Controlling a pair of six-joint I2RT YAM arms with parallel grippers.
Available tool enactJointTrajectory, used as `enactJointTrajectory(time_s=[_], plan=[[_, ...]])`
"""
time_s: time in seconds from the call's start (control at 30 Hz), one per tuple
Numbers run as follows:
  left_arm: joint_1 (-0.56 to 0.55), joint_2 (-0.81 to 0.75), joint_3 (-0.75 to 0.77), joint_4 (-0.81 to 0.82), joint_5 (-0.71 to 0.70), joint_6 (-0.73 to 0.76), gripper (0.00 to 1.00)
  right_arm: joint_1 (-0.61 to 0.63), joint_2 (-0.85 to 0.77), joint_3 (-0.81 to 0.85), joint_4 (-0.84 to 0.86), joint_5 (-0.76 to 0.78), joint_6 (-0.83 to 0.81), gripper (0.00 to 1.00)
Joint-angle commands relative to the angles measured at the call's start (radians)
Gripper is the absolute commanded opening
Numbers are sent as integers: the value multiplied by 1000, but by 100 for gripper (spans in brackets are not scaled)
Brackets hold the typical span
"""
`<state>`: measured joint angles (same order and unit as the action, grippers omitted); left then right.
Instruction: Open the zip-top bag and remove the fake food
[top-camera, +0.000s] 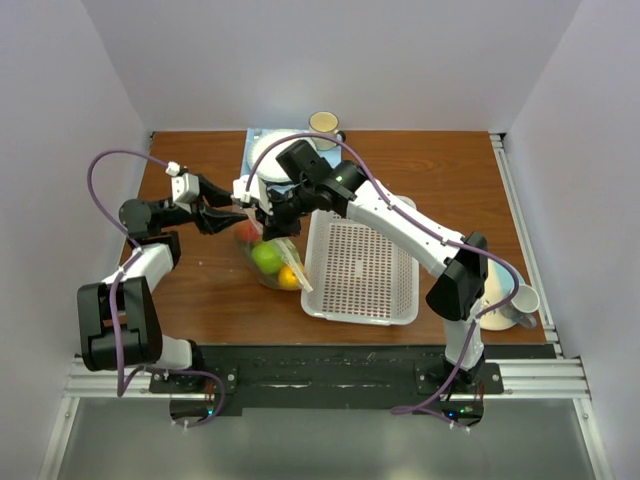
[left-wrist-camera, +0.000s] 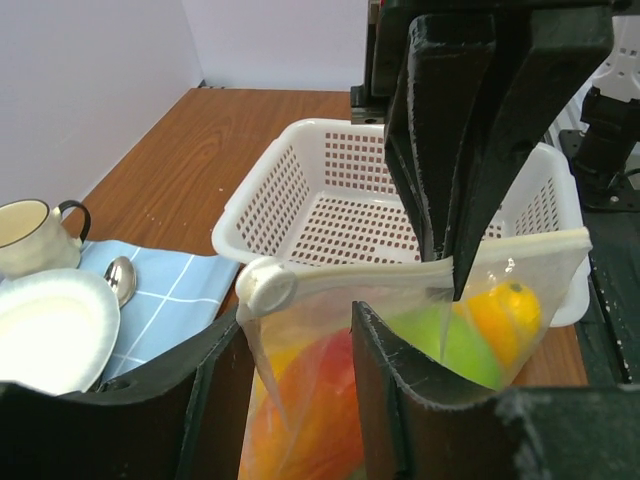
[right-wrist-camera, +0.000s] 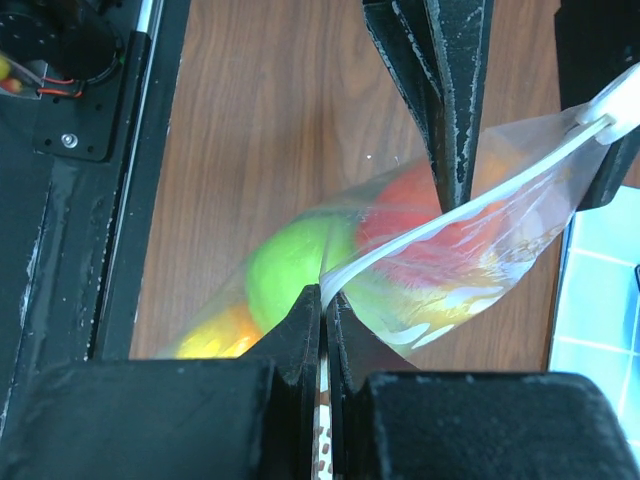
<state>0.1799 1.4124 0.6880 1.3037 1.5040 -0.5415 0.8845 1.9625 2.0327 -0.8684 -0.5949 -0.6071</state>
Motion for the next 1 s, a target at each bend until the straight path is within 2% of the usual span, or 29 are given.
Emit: enactJointTrajectory(time_s=[0.0, 0.1, 0.23, 0.3, 0.33, 0.4, 0.73, 0.77, 0.8, 0.87, 0.9, 0.97], plan=[[-14, -35, 5, 155, 205, -41, 46, 2, -28, 72, 40, -35, -20, 0], [-14, -38, 1, 155, 205, -43, 44, -1, -30, 72, 48, -26, -17, 0], [-7, -61, -18, 157, 205, -69, 34, -22, -42, 70, 57, 3, -11, 0], [10, -72, -27, 157, 205, -71, 24, -47, -48, 51, 81, 23, -2, 0], [18, -84, -30, 157, 205, -72, 9, -54, -53, 41, 91, 29, 4, 0], [42, -95, -31, 157, 205, -74, 0, -81, -59, 18, 118, 44, 9, 0], [84, -158, -54, 178, 205, -97, 0, -110, -67, -55, 209, 170, 89, 0], [85, -161, -59, 183, 205, -97, 0, -108, -74, -52, 194, 161, 93, 4], [89, -165, -65, 190, 205, -95, 0, -110, -83, -51, 192, 124, 107, 18], [90, -167, -73, 193, 205, -95, 0, -110, -112, -77, 219, 84, 133, 35], [92, -167, -77, 193, 205, -95, 0, -110, -150, -94, 282, 64, 145, 49], [92, -167, -84, 198, 205, -94, 0, -110, -177, -126, 345, 18, 187, 56]])
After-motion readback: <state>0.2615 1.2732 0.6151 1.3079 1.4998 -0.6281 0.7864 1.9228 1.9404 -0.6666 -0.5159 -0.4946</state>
